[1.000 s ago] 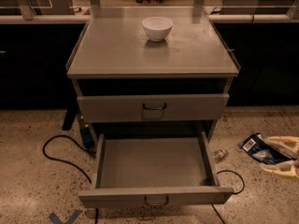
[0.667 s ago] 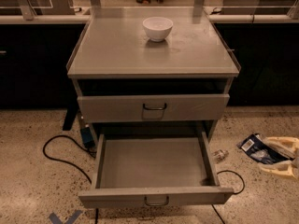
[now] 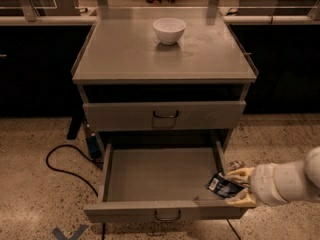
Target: Place rxbar blueberry into middle drawer
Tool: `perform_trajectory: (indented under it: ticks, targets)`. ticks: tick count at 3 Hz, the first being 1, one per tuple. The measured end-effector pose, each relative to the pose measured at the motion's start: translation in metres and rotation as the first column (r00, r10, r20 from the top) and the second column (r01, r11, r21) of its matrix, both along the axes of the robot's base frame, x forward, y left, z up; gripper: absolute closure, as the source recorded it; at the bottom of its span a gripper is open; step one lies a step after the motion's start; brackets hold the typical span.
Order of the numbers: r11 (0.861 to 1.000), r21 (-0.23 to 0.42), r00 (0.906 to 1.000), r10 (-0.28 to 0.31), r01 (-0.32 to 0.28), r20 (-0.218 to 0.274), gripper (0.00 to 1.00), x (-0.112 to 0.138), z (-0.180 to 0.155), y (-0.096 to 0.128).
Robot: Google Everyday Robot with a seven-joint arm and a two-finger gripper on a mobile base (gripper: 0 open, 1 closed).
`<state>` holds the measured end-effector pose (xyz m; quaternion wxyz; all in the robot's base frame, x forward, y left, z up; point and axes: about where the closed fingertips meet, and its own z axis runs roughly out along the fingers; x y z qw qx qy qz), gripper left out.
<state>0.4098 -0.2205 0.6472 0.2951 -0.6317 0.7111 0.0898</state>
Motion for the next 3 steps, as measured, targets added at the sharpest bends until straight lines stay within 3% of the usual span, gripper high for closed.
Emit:
perform_trajectory:
  ticks: [1,2,3]
  targets:
    - [0.993,0.029,0.9859,0.12,-0.117,-0.117,1.0,-0.008,-0.055,0.065]
    - [0.99,0.057,0.9765,0.138,-0.13,-0.165,1.0,0.003,-0.087,0.131]
    - [0.996,0.077,0.9887,0.062,-0.052,-0.137,1.0,0.025,-0.083,0.142]
